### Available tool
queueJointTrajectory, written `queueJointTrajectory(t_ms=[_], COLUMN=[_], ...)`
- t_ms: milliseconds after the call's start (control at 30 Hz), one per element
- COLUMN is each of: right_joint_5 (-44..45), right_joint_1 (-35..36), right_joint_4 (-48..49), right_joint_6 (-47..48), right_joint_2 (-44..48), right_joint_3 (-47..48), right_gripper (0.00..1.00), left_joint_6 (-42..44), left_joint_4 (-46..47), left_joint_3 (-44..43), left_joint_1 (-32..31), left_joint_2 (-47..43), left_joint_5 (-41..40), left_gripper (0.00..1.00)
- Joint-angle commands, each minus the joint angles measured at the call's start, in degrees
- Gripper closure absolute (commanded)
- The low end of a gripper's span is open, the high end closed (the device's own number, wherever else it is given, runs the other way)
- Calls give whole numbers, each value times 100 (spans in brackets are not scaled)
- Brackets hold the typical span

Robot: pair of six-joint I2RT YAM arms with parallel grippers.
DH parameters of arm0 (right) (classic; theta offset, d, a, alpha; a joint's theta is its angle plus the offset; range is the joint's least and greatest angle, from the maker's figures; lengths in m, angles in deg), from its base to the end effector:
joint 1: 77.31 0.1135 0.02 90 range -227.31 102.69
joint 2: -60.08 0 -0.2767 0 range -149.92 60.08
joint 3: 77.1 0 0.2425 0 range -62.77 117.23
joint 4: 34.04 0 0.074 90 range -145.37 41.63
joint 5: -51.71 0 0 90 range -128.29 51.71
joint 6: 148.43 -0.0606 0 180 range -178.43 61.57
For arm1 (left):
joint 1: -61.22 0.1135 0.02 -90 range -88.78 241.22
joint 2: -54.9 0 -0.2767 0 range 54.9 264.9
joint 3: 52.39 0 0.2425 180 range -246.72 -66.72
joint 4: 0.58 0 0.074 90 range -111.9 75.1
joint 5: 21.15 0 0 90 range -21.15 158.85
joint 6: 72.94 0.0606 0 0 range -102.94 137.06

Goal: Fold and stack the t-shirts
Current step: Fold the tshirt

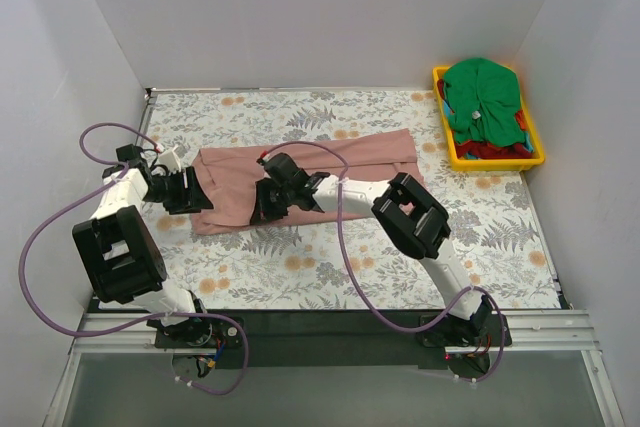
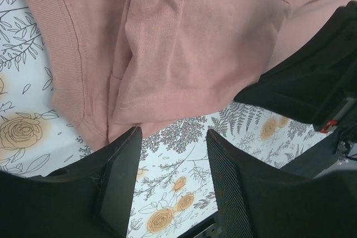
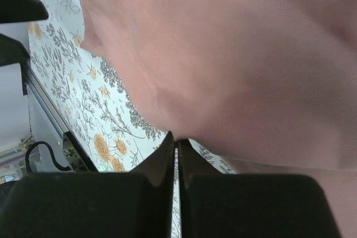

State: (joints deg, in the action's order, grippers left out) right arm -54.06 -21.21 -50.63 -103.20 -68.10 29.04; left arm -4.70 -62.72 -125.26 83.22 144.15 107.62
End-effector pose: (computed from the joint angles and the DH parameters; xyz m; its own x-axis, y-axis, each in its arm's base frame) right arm 0.2759 0.4401 0.1574 -0.8931 -0.1140 -0.4351 -0.4059 0.6209 0.6706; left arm 0.2675 0.0671 0.2030 -0.7785 -0.6263 0.0427 -0.5008 0.5786 -0.6437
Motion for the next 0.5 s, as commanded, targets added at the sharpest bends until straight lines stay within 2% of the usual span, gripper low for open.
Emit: queueJointTrajectory(t_ms=[0, 233, 467], right_joint_5=[-277, -471, -480], right_joint_1=[-248, -327, -319], right_joint_4=[173, 490, 604], right_joint_6=[48, -92, -119], right_joint_2=[179, 127, 162], right_joint_3=[214, 180, 48], right_gripper=[99, 99, 99], left_joint_6=[-144, -346, -373], left_joint_4=[114, 220, 264], left_joint_3=[-122, -140, -52], left_joint_1=[15, 15, 6], left_joint_2=[-58, 355, 672], left_joint_5=[141, -1, -36], left_gripper=[51, 52, 59])
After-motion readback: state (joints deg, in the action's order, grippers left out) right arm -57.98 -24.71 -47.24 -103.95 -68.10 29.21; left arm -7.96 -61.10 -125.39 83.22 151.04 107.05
